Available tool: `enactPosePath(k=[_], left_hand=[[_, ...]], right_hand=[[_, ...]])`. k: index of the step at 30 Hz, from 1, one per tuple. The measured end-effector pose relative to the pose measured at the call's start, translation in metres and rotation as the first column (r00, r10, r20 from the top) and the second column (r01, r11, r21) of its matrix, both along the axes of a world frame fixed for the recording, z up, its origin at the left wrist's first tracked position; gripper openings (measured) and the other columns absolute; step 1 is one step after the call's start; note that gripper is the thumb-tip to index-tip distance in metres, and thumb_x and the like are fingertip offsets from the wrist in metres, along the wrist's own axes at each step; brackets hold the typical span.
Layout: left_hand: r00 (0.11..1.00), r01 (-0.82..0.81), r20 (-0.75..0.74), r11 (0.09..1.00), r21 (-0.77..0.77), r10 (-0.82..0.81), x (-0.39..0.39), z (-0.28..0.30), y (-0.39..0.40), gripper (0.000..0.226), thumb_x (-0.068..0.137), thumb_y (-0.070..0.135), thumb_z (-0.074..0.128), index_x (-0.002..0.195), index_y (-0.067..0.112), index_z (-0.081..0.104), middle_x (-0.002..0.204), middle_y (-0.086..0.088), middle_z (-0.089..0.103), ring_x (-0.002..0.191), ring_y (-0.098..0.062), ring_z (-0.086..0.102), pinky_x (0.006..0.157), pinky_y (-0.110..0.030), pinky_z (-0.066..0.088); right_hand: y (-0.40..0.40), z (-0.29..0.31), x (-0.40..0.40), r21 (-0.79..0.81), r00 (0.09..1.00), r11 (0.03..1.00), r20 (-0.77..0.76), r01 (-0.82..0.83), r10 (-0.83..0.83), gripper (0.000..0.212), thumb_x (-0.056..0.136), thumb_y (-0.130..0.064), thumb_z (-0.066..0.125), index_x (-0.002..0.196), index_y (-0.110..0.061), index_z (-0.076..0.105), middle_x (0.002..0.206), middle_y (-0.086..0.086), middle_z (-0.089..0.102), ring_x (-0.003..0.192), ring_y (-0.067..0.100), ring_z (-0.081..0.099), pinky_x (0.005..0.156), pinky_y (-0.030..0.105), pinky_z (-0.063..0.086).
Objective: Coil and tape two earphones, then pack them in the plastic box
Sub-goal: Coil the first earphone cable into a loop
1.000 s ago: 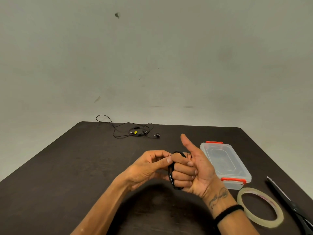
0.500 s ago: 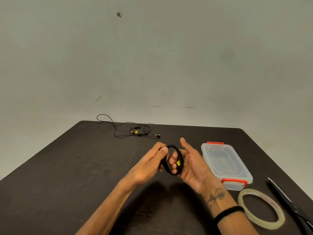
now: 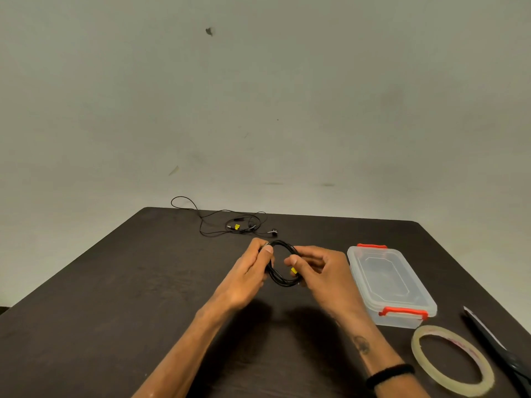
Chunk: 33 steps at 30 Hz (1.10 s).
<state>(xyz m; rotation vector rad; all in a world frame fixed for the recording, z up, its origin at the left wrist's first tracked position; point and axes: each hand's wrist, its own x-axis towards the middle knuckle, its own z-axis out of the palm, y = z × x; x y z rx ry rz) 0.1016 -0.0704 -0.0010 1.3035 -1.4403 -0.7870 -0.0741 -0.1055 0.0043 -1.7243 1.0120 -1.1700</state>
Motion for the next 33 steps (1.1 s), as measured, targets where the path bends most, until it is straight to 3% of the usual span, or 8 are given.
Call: enactPosePath(k=[2,4,9,12,18,23,27,33], left_hand=[[1.000,0.008,-0.017,1.000,0.005,-0.008,0.001,0.000,-0.001,0.028,0.112,0.033,0.038,0.096,0.013,0.048,0.087,-0.004,0.055,0.071,-0.020,0.044,0.066,-0.038,0.040],[1.000,0.009,-0.029,1.000,0.006,-0.008,0.002,0.000,-0.001,0.027,0.112,0.032,0.038,0.095,0.016,0.049,0.087,-0.001,0.058,0.069,-0.016,0.046,0.063,-0.031,0.042],[1.000,0.014,-0.024,1.000,-0.022,-0.015,-0.001,0.000,-0.001,0.027,0.113,0.030,0.037,0.096,0.012,0.048,0.085,0.002,0.057,0.067,-0.013,0.046,0.060,-0.027,0.042],[1.000,0.016,-0.020,1.000,-0.024,-0.017,-0.003,-0.001,-0.001,0.027,0.112,0.031,0.037,0.096,0.014,0.049,0.082,0.004,0.055,0.069,-0.014,0.046,0.061,-0.029,0.042],[0.999,0.013,-0.050,1.000,-0.018,-0.014,0.001,-0.003,-0.002,0.028,0.112,0.031,0.039,0.095,0.013,0.052,0.084,0.002,0.058,0.069,-0.011,0.048,0.061,-0.027,0.041],[1.000,0.021,-0.010,0.997,-0.075,-0.022,0.014,0.002,-0.002,0.037,0.108,0.044,0.043,0.089,0.020,0.062,0.071,0.003,0.051,0.063,-0.012,0.042,0.056,-0.028,0.035],[0.997,-0.026,0.065,0.990,-0.136,0.035,0.026,0.003,-0.005,0.027,0.106,0.043,0.053,0.095,0.028,0.074,0.069,0.005,0.051,0.062,-0.010,0.044,0.058,-0.028,0.037],[0.983,-0.141,-0.137,0.979,-0.150,0.121,0.022,-0.001,-0.008,0.012,0.098,0.027,0.069,0.099,0.016,0.076,0.075,0.008,0.067,0.060,-0.009,0.056,0.060,-0.027,0.049]], right_hand=[[0.001,0.002,-0.002,-0.012,0.999,1.000,0.025,-0.027,0.027,0.023,0.097,-0.018,0.074,0.100,-0.041,0.074,0.089,-0.009,0.082,0.085,0.011,0.078,0.068,0.029,0.064],[0.002,0.003,-0.002,0.029,0.995,0.998,0.093,-0.048,0.045,0.018,0.098,-0.016,0.072,0.107,-0.032,0.076,0.088,-0.006,0.082,0.084,0.014,0.079,0.068,0.029,0.063],[-0.001,0.002,-0.001,0.261,0.903,0.952,0.427,-0.161,0.036,0.021,0.096,-0.016,0.072,0.116,-0.014,0.078,0.094,0.009,0.081,0.088,0.025,0.079,0.090,0.040,0.060],[-0.005,0.003,-0.002,0.328,0.817,0.910,0.576,-0.255,0.022,0.026,0.095,-0.012,0.071,0.119,-0.008,0.078,0.097,0.013,0.079,0.087,0.025,0.072,0.095,0.044,0.058],[-0.006,-0.002,-0.003,0.210,0.955,0.972,0.293,-0.106,0.041,0.022,0.096,-0.003,0.071,0.107,-0.021,0.079,0.091,0.008,0.082,0.077,0.015,0.074,0.087,0.035,0.062],[-0.009,-0.001,-0.010,0.233,0.949,0.961,0.307,-0.149,0.072,0.018,0.096,-0.002,0.070,0.107,-0.012,0.080,0.089,0.011,0.081,0.078,0.019,0.073,0.076,0.026,0.060],[-0.008,0.000,-0.013,0.260,0.953,0.944,0.274,-0.204,0.130,0.017,0.095,-0.002,0.071,0.107,-0.010,0.081,0.091,0.014,0.081,0.080,0.022,0.073,0.074,0.025,0.060],[-0.003,0.003,-0.014,0.318,0.875,0.853,0.398,-0.414,0.276,0.021,0.091,-0.002,0.073,0.110,-0.001,0.080,0.099,0.026,0.078,0.085,0.027,0.073,0.083,0.034,0.064]])
